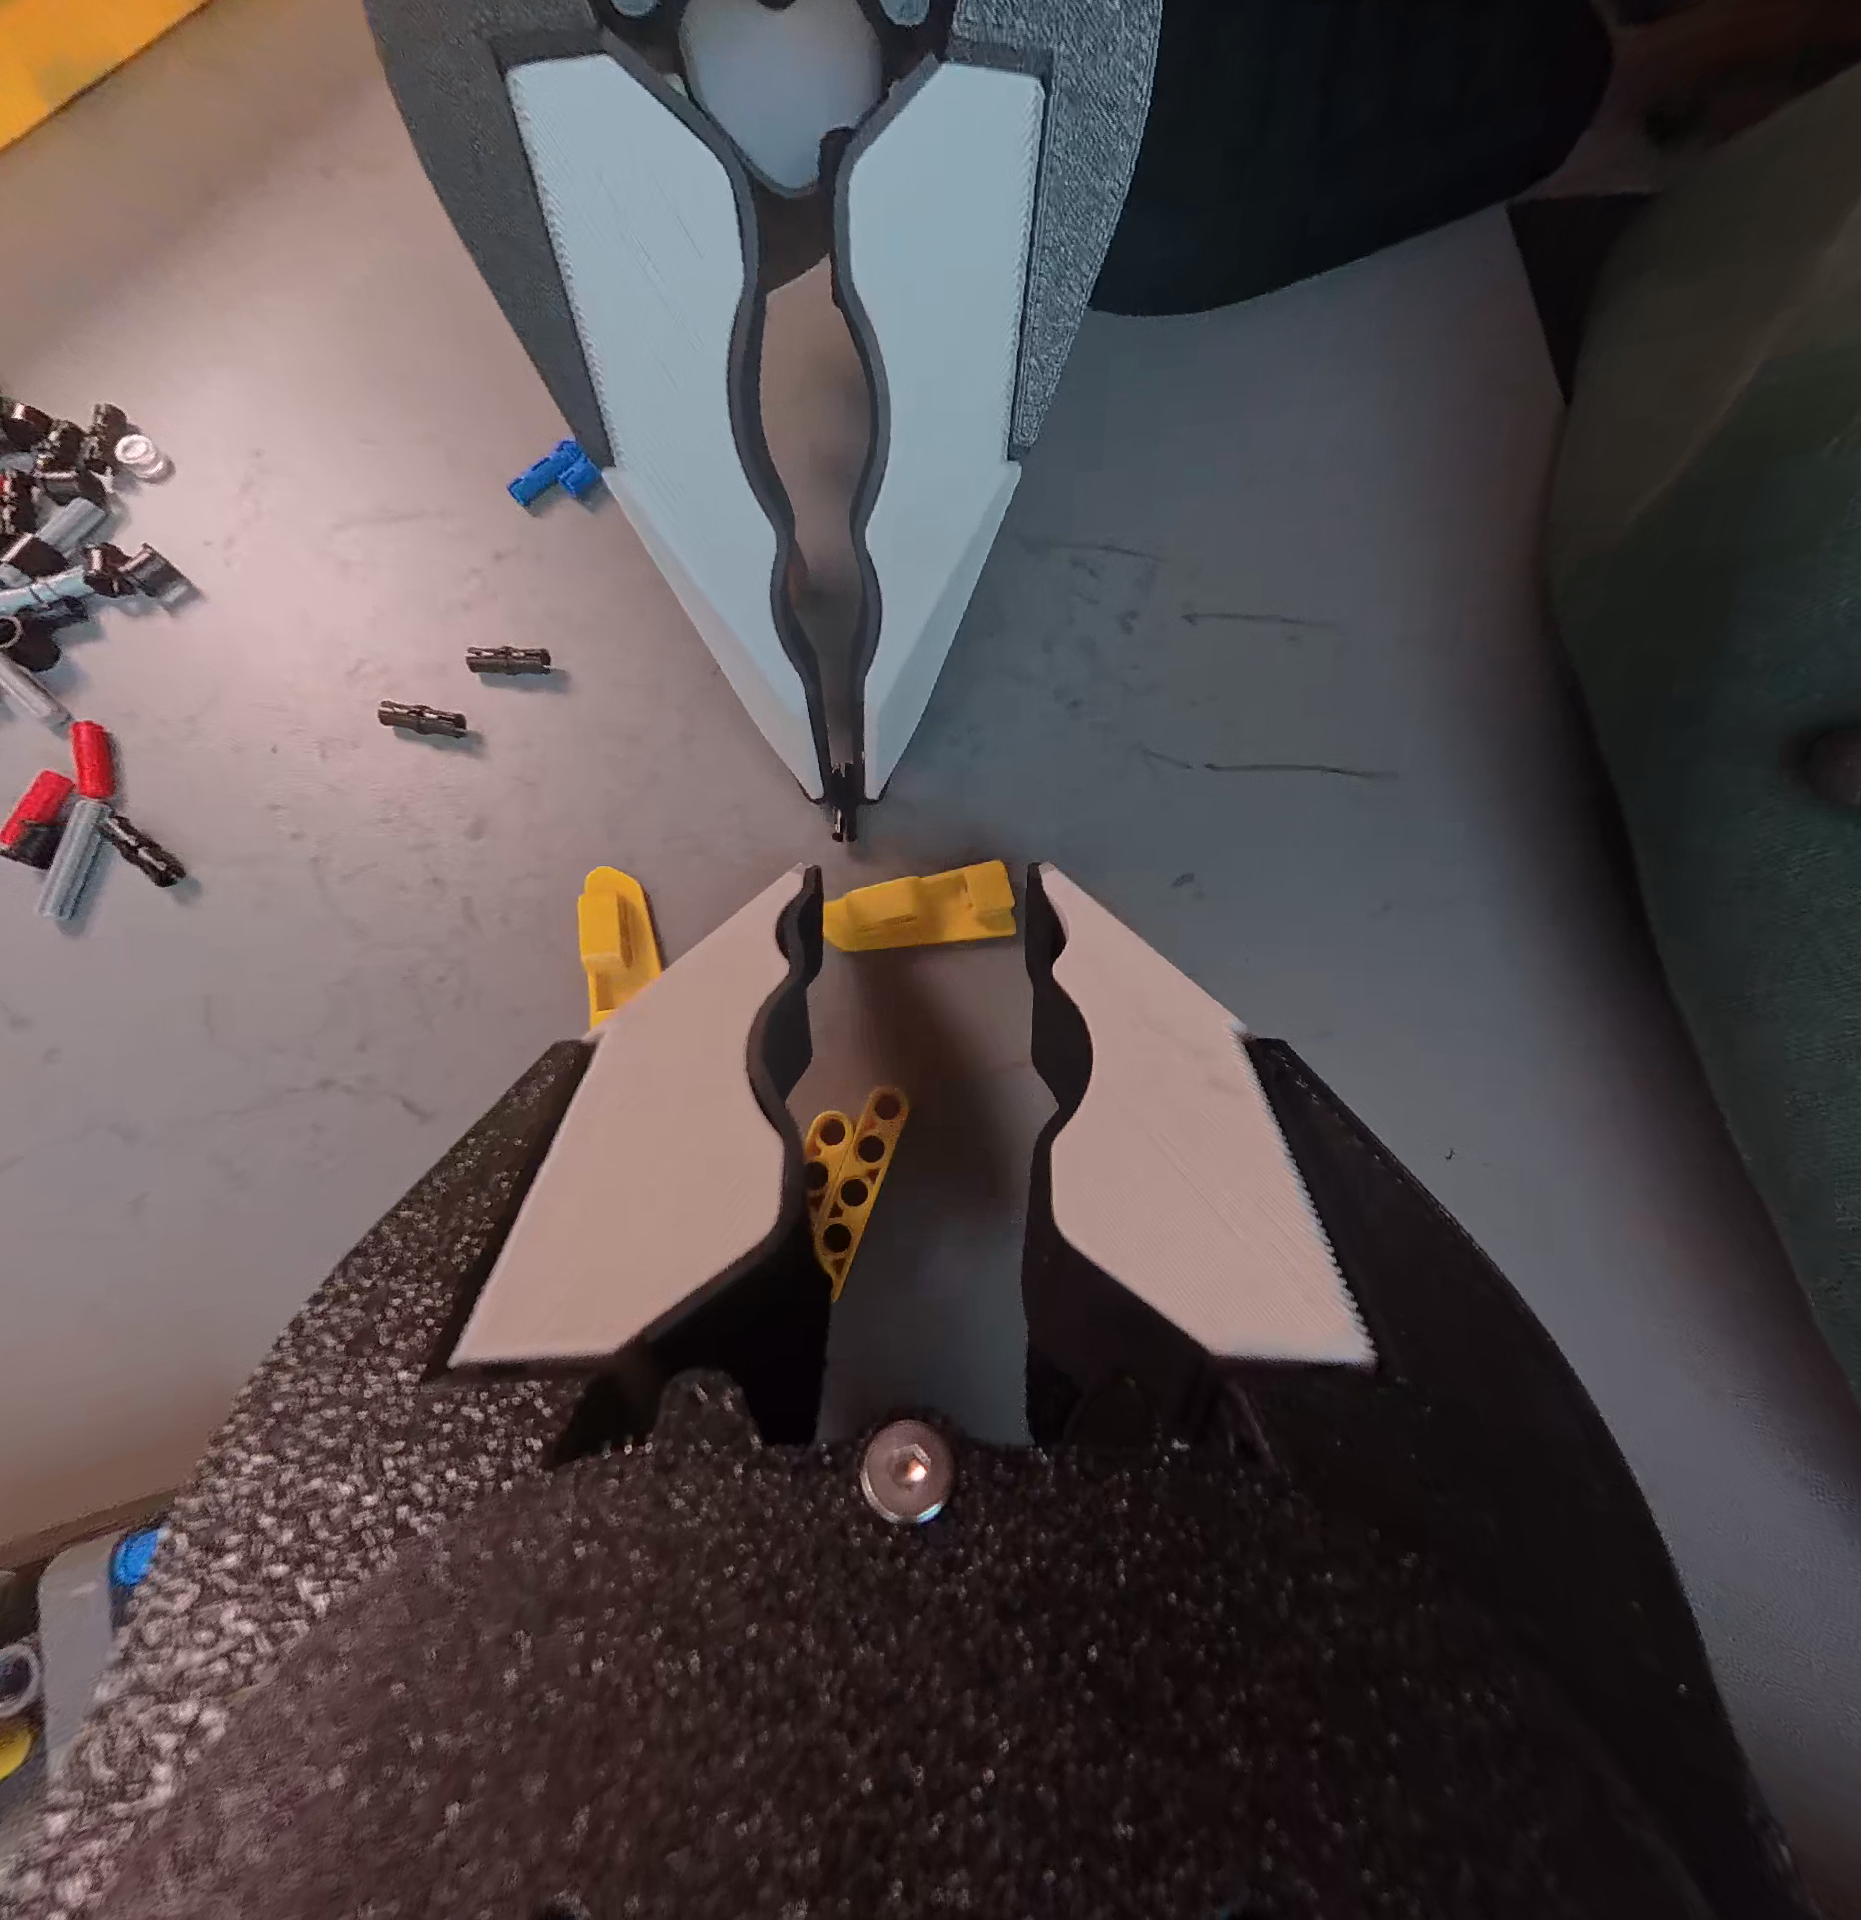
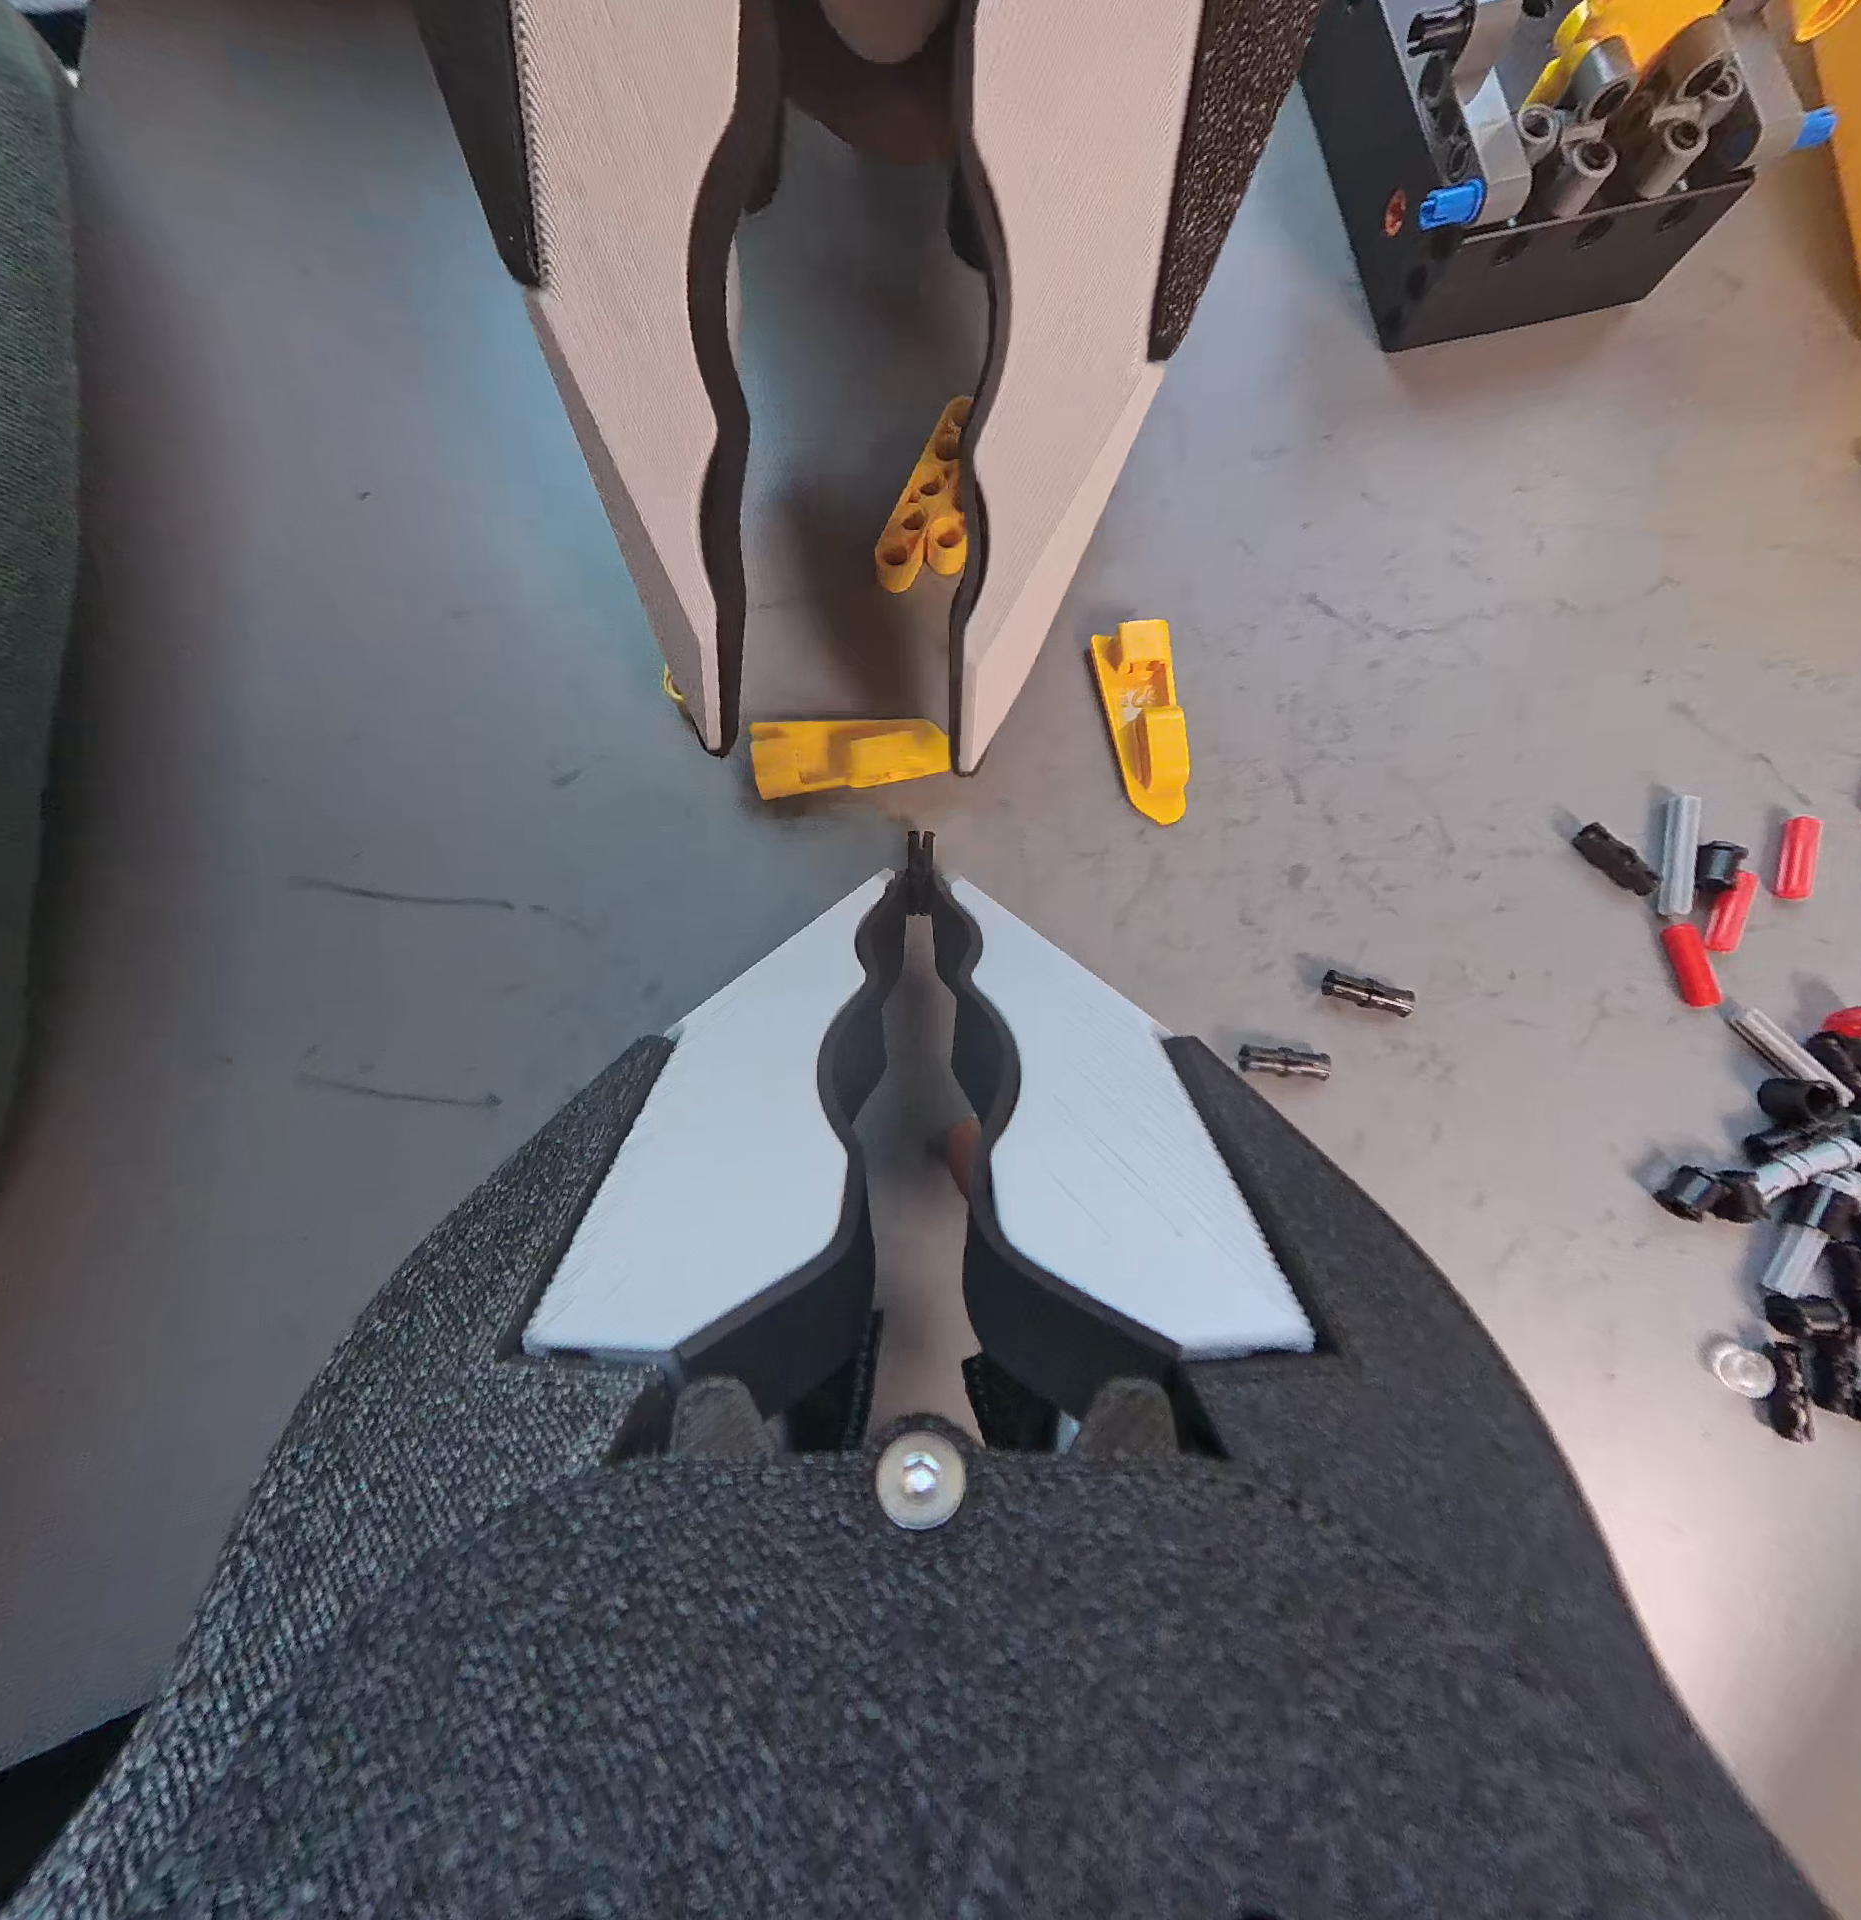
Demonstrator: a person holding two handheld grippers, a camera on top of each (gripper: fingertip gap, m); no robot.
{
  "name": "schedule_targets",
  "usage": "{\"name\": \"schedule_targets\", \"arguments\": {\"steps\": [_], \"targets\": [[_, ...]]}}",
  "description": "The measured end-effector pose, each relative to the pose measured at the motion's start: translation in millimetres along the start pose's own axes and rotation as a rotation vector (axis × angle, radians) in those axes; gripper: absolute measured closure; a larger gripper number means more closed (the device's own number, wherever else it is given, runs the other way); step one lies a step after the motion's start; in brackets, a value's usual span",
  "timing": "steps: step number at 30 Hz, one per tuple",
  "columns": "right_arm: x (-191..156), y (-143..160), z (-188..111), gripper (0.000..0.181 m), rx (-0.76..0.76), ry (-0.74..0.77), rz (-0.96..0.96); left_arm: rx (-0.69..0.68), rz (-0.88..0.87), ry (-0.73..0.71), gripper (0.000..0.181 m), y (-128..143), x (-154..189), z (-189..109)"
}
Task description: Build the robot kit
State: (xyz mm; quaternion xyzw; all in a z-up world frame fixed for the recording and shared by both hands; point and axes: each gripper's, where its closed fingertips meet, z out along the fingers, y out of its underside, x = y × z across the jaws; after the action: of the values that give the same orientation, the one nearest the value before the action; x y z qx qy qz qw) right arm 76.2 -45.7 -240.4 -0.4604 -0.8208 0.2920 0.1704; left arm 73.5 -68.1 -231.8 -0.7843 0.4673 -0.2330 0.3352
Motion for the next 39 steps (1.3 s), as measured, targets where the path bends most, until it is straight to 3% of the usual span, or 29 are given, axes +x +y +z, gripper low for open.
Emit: {"name": "schedule_targets", "arguments": {"steps": [4,14,33,39], "targets": [[0,1,0,0.177,0.002,0.005,0.004,0.020,-0.054,-0.030,0.149,-3,-8,-6],[-2,-3,2,0.177,-0.001,0.001,-0.005,-0.131,-0.082,-0.105,0.163,7,-6,-1],[-5,-6,4,0.177,-0.045,0.015,-0.111,-0.144,-0.005,-0.059,0.168,5,-5,6],[-6,-8,2,0.178,0.002,-0.011,-0.173,-0.099,0.031,0.001,0.168,4,-5,6]]}}
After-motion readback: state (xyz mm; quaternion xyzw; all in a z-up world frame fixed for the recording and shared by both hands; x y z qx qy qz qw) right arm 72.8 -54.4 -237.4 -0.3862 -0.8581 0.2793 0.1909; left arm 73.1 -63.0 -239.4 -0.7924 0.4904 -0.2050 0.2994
